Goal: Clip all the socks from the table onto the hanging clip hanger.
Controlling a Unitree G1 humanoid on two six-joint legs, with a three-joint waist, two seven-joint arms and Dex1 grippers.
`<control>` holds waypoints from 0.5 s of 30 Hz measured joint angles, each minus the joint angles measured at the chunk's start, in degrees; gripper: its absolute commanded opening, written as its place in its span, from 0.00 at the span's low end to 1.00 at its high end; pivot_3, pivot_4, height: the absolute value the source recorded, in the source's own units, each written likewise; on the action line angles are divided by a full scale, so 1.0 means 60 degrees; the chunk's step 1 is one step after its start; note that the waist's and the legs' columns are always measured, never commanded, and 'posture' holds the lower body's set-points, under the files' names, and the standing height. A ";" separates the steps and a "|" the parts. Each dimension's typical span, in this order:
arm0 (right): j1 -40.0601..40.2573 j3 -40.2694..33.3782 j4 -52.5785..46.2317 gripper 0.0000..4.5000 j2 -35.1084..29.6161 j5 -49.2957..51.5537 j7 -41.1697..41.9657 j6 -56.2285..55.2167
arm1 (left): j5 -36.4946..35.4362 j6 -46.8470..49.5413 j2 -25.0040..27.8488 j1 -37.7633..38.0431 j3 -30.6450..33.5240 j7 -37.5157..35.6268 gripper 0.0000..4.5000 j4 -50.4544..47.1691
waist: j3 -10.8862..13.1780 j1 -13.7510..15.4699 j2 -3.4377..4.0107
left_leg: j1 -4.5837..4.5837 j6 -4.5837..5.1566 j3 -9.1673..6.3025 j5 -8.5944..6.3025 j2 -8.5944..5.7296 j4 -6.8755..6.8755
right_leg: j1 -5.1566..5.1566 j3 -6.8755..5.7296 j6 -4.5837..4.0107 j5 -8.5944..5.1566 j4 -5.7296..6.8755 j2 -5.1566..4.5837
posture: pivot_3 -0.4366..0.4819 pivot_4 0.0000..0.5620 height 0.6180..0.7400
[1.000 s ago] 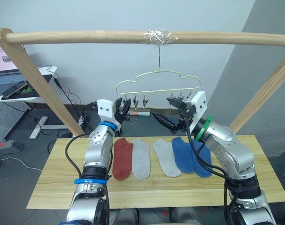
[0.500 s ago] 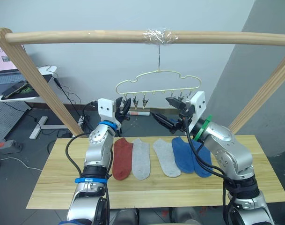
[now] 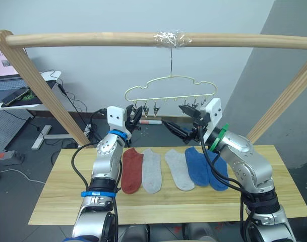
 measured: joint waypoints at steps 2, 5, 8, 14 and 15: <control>0.0000 0.0000 0.0000 1.00 0.0001 0.0000 0.0000 0.0000 | 0.0000 0.0000 0.0000 0.0000 0.0000 -0.0003 0.44 0.0000 | 0.0002 0.0000 0.0001 | 0.0000 0.0000 0.0000 0.0000 0.0000 0.0000 | 0.0000 0.0000 0.0000 0.0000 0.0000 0.0000 | 0.34 0.21 1.00; -0.0001 0.0000 0.0000 1.00 0.0007 0.0001 0.0000 0.0000 | -0.0001 -0.0012 0.0000 0.0000 0.0000 -0.0017 0.32 0.0001 | 0.0009 0.0000 -0.0001 | 0.0000 0.0000 0.0000 0.0000 0.0000 0.0000 | 0.0000 0.0000 0.0000 0.0000 0.0000 0.0000 | 0.33 0.22 1.00; -0.0005 0.0000 0.0000 1.00 0.0009 0.0002 -0.0001 0.0001 | -0.0012 -0.0032 0.0000 0.0000 0.0006 -0.0020 0.13 0.0030 | 0.0019 0.0000 0.0001 | 0.0000 0.0000 0.0000 0.0000 0.0000 0.0000 | 0.0000 0.0000 0.0000 0.0000 0.0000 0.0000 | 0.33 0.22 1.00; -0.0012 0.0000 0.0000 1.00 0.0008 0.0009 -0.0003 0.0099 | -0.0062 -0.0066 -0.0080 -0.0022 0.0004 -0.0018 0.00 0.0033 | 0.0021 0.0000 0.0002 | 0.0000 0.0000 0.0001 0.0000 0.0000 0.0000 | 0.0000 0.0000 0.0000 0.0000 0.0001 0.0000 | 0.34 0.22 1.00; -0.0011 -0.0001 0.0000 1.00 0.0007 0.0009 -0.0010 0.0128 | -0.0062 -0.0066 -0.0086 -0.0022 0.0003 -0.0018 0.00 0.0033 | 0.0022 0.0000 0.0001 | 0.0000 0.0000 0.0000 0.0000 0.0001 0.0000 | 0.0000 0.0000 0.0000 0.0000 0.0001 0.0000 | 0.34 0.22 1.00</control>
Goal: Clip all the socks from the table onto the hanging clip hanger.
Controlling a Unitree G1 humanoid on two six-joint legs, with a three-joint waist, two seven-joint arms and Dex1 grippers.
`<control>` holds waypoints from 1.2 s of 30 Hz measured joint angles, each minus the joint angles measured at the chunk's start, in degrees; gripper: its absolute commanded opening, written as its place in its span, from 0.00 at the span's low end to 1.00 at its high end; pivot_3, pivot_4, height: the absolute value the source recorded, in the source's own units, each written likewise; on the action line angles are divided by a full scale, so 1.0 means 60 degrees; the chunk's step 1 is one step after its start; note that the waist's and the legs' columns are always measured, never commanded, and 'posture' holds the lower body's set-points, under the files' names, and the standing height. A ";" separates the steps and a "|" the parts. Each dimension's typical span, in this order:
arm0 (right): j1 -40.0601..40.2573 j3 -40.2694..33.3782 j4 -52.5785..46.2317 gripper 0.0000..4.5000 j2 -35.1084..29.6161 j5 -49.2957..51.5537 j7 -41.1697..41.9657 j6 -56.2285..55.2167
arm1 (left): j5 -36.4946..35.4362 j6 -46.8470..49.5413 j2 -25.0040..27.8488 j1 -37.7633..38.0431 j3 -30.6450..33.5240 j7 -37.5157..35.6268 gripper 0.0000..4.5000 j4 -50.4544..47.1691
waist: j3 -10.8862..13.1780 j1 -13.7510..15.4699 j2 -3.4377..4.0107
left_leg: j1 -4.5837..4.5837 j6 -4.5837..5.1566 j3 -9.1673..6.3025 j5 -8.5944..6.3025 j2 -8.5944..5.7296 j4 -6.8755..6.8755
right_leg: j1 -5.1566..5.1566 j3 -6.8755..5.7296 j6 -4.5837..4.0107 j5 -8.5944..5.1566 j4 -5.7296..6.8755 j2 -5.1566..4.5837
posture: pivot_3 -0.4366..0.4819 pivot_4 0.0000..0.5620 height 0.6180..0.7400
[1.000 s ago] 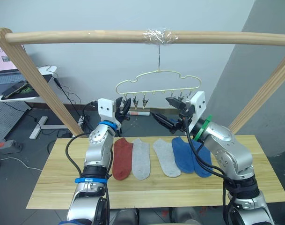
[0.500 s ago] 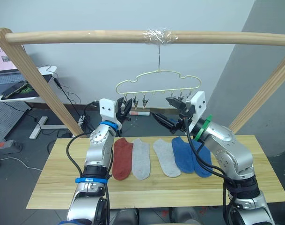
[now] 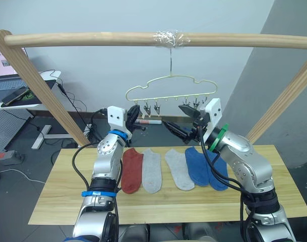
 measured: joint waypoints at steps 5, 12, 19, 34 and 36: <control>0.0422 0.0091 0.0004 1.00 -0.0438 -0.0562 -0.0311 0.0025 | 0.0008 0.0083 0.0057 0.0008 -0.0020 -0.0009 0.00 -0.0083 | 0.0006 0.0025 -0.0003 | -0.0001 0.0000 -0.0001 0.0000 -0.0002 0.0000 | 0.0004 -0.0002 0.0000 0.0000 -0.0004 -0.0001 | 0.35 0.23 1.00; 0.2291 0.0134 0.2131 1.00 -0.1185 -0.2430 -0.1469 -0.0288 | -0.0213 0.0708 0.0571 0.0185 0.0033 -0.0124 0.00 -0.0610 | 0.0069 -0.0039 0.0015 | 0.0004 0.0000 0.0013 -0.0001 0.0002 0.0000 | -0.0001 0.0009 0.0000 0.0000 0.0008 0.0001 | 0.35 0.25 1.00; 0.1978 -0.0422 0.4748 1.00 -0.1334 -0.3236 -0.2113 -0.1277 | -0.0435 0.1162 0.0690 0.0499 0.0175 -0.0193 0.00 -0.1141 | 0.0140 -0.0225 0.0022 | 0.0012 0.0001 0.0016 0.0000 0.0001 0.0004 | 0.0005 0.0012 0.0002 0.0003 0.0020 0.0002 | 0.37 0.27 1.00; 0.0731 -0.0646 0.8546 0.96 -0.0911 -0.3443 -0.1805 -0.2516 | -0.0455 0.1700 0.0604 0.1073 0.0173 -0.0118 0.00 -0.2179 | 0.0238 -0.0230 0.0015 | 0.0015 0.0001 0.0023 0.0000 0.0005 0.0003 | 0.0007 0.0024 0.0002 0.0003 0.0015 0.0006 | 0.41 0.27 1.00; 0.0672 -0.0712 0.8641 0.87 -0.0865 -0.3418 -0.1731 -0.2498 | -0.0452 0.1756 0.0610 0.1123 0.0173 -0.0082 0.00 -0.2305 | 0.0238 -0.0229 0.0015 | 0.0017 0.0001 0.0022 0.0000 0.0005 0.0004 | 0.0010 0.0023 0.0002 0.0004 0.0017 0.0006 | 0.42 0.26 1.00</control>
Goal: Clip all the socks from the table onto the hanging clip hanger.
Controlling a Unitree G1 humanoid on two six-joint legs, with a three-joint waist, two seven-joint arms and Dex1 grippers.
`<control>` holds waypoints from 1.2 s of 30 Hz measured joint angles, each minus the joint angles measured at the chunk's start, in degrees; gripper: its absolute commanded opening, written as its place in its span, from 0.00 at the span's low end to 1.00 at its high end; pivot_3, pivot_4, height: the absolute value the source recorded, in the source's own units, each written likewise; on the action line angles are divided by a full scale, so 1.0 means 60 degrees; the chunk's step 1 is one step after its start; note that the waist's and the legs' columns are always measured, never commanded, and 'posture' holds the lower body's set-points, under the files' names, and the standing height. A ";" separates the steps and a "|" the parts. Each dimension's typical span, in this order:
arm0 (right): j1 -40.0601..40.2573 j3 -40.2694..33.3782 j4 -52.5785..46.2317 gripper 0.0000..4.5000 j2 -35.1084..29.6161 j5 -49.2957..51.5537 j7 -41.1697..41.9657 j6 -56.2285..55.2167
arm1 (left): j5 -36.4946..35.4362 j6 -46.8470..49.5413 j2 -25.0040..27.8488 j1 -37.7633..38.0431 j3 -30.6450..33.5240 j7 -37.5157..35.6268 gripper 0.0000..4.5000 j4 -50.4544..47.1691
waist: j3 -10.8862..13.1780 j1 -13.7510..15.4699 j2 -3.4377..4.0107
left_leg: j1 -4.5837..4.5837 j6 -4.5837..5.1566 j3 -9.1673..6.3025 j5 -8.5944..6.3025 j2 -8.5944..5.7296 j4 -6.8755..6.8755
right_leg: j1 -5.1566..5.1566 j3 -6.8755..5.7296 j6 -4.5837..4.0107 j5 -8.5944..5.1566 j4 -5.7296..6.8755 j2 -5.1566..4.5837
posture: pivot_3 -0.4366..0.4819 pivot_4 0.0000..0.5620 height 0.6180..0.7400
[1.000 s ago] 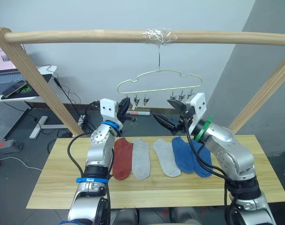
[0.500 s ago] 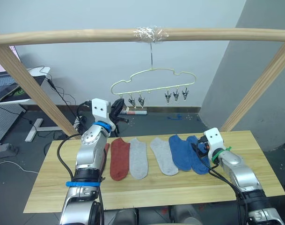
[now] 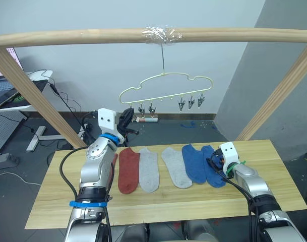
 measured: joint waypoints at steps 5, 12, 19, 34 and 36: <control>-0.0005 -0.0098 0.0015 0.49 0.0215 0.0051 0.0108 0.0082 | 0.0019 0.0004 0.0024 0.0052 0.0000 0.0072 0.00 -0.0061 | -0.0002 0.0003 -0.0001 | 0.0003 0.0000 0.0000 0.0000 0.0000 0.0001 | 0.0003 0.0000 0.0001 0.0001 0.0002 0.0000 | 0.43 0.25 1.00; 0.0065 -0.0137 0.0020 0.01 0.0176 0.0026 0.0180 -0.0053 | 0.0024 0.0023 0.0049 0.0072 0.0000 0.0077 0.00 -0.0117 | -0.0004 0.0015 -0.0001 | 0.0003 -0.0001 -0.0001 0.0000 0.0000 0.0001 | 0.0003 0.0000 0.0002 0.0001 0.0001 0.0000 | 0.43 0.23 1.00; 0.1410 -0.0316 -0.2288 0.01 -0.0643 0.0818 0.1688 0.0740 | -0.2189 0.2209 -0.0079 -0.0228 0.0685 -0.0286 0.00 -0.0249 | -0.0004 -0.0008 0.0005 | -0.0005 -0.0001 0.0002 0.0000 0.0003 0.0003 | -0.0005 0.0000 0.0003 0.0000 0.0003 0.0001 | 0.41 0.23 1.00; 0.0597 -0.1545 -0.8226 0.01 0.0985 0.7194 0.1640 0.8231 | -0.8245 0.8106 0.0349 -0.0452 0.2774 -0.0046 0.00 -0.0433 | 0.0002 0.0090 -0.0010 | -0.0050 -0.0004 -0.0020 -0.0001 0.0000 0.0007 | -0.0039 -0.0018 0.0001 0.0001 -0.0010 -0.0002 | 0.40 0.19 1.00; 0.0415 -0.1560 -0.8110 0.01 0.1320 0.7439 0.1409 0.8417 | -0.8441 0.8208 0.0347 -0.0439 0.2774 0.0076 0.00 -0.0643 | 0.0001 0.0136 -0.0010 | -0.0079 -0.0006 -0.0019 0.0001 0.0001 0.0008 | -0.0075 -0.0014 -0.0011 0.0009 -0.0004 -0.0002 | 0.40 0.19 1.00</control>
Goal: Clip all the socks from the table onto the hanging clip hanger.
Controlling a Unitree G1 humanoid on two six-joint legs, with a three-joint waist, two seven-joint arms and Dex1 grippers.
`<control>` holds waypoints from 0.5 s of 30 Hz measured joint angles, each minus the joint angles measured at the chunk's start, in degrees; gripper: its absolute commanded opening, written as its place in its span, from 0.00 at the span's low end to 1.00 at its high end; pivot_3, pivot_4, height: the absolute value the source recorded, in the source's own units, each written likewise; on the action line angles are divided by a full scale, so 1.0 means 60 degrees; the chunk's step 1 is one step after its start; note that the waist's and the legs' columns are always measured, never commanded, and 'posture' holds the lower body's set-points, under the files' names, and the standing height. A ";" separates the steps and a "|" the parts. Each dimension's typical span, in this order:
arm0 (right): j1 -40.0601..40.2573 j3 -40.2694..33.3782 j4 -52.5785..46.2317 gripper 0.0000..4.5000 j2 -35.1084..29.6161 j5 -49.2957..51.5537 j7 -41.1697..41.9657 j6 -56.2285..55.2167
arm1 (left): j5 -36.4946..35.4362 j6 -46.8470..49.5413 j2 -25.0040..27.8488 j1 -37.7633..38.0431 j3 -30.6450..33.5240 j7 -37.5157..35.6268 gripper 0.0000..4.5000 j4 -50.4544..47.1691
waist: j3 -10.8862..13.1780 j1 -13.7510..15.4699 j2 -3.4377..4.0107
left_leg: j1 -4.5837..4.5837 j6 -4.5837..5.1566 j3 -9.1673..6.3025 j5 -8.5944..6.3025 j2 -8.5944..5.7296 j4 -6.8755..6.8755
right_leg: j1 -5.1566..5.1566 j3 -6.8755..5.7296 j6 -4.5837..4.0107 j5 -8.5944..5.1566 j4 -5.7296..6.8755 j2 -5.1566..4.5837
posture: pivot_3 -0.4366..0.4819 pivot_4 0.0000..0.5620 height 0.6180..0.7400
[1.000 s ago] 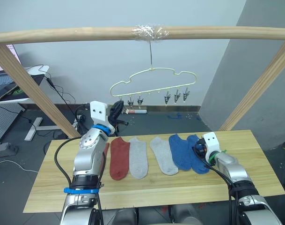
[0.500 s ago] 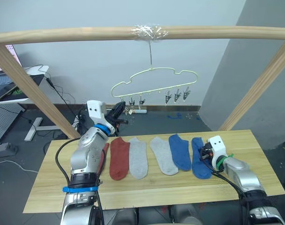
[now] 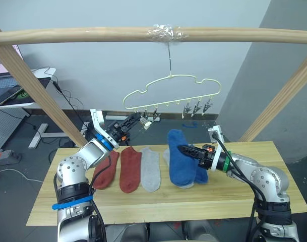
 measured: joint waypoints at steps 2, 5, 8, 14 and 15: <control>-0.0318 -0.0004 0.0230 0.01 0.0487 0.0248 -0.0301 0.0171 | -0.0123 -0.0002 -0.0054 0.0031 -0.0010 0.0112 0.00 -0.0230 | -0.0001 0.0060 0.0001 | -0.0047 -0.0009 0.0001 0.0006 0.0002 0.0003 | -0.0059 0.0003 -0.0038 0.0023 0.0017 0.0002 | 0.41 0.19 1.00; -0.0630 0.0032 0.0434 0.01 0.0842 0.0408 -0.0547 0.0211 | -0.0262 0.0000 -0.0163 0.0090 -0.0049 0.0271 0.00 -0.0304 | -0.0001 0.0115 0.0000 | -0.0071 -0.0030 -0.0001 0.0019 0.0002 0.0006 | -0.0077 -0.0002 -0.0044 0.0026 0.0017 0.0003 | 0.42 0.20 1.00; -0.0799 0.0030 0.0660 0.01 0.1001 0.0456 -0.0690 0.0217 | -0.0389 -0.0001 -0.0104 0.0113 -0.0048 0.0417 0.00 -0.0451 | -0.0001 0.0137 0.0000 | -0.0077 -0.0026 0.0000 0.0016 0.0000 0.0007 | -0.0077 -0.0001 -0.0044 0.0026 0.0009 0.0002 | 0.43 0.20 1.00; -0.1055 0.0175 0.0789 0.01 0.1173 0.0462 -0.0708 0.0217 | -0.0510 -0.0025 0.0008 0.0179 -0.0048 0.0438 0.00 -0.0491 | -0.0001 0.0134 0.0001 | -0.0075 -0.0016 0.0000 0.0011 0.0001 0.0007 | -0.0078 -0.0003 -0.0045 0.0026 0.0012 0.0003 | 0.43 0.21 1.00; -0.1064 0.0216 0.0864 0.01 0.1225 0.0457 -0.0710 0.0202 | -0.0510 -0.0045 0.0008 0.0182 -0.0054 0.0437 0.00 -0.0492 | -0.0001 0.0133 0.0000 | -0.0075 -0.0015 0.0001 0.0010 0.0001 0.0008 | -0.0077 -0.0003 -0.0045 0.0026 0.0012 0.0004 | 0.43 0.21 1.00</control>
